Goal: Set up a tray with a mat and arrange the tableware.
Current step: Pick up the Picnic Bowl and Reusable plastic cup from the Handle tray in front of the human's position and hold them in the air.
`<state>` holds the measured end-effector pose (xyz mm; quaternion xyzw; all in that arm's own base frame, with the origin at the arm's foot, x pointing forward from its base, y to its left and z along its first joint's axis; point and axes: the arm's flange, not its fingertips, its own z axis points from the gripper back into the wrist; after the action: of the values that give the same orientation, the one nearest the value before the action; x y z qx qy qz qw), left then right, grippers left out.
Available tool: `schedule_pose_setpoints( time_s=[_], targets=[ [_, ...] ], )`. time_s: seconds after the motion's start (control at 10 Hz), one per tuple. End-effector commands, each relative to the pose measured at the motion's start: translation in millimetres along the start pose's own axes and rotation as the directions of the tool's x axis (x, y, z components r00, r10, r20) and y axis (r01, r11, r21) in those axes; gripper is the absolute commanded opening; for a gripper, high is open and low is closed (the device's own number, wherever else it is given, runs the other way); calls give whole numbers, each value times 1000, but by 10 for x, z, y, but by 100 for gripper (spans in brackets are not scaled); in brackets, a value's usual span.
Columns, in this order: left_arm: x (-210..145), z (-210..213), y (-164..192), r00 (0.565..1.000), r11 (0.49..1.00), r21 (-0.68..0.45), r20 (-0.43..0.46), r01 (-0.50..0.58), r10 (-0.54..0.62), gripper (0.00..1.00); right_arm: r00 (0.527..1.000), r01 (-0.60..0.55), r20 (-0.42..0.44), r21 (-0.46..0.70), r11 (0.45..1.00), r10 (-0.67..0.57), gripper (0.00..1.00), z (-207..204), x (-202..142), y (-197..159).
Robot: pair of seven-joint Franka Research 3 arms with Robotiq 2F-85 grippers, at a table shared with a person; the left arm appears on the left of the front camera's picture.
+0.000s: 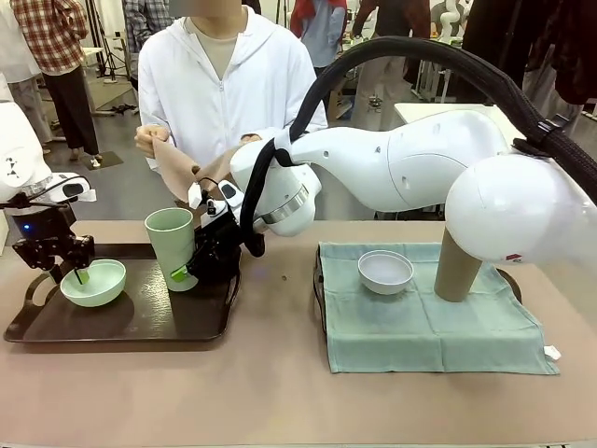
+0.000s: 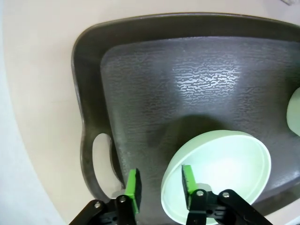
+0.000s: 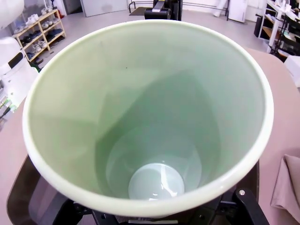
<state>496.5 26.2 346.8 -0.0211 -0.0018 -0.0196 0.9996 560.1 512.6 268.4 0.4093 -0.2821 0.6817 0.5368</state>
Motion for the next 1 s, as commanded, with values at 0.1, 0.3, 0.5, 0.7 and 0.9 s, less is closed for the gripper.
schedule_pose_setpoints(
  time_s=[0.1, 0.3, 0.5, 0.7, 0.9],
  targets=[
    [-32, 22, 28, 1000, 1000, 14, -4, -10, 11, 2, 1000, -25, 14, 14, 1000, 25, 0, -8, -25, -63],
    [-36, 24, 29, 1000, 1000, 14, -10, -11, 11, 0, 1000, -20, 18, 13, 1000, 20, 0, 10, -36, -59],
    [-24, 41, 44, 1000, 1000, 4, -15, -18, 18, 0, 1000, -22, 18, 15, 1000, 22, 21, 15, -33, -53],
    [-12, 56, 59, 999, 1000, -5, -26, -19, 19, 0, 1000, -26, -11, 21, 999, 26, 21, 38, -22, -37],
    [-143, 327, 88, 998, 998, -46, -56, -33, 30, 0, 1000, 13, -3, 89, 996, -13, 0, 255, 177, 214]
  ],
)
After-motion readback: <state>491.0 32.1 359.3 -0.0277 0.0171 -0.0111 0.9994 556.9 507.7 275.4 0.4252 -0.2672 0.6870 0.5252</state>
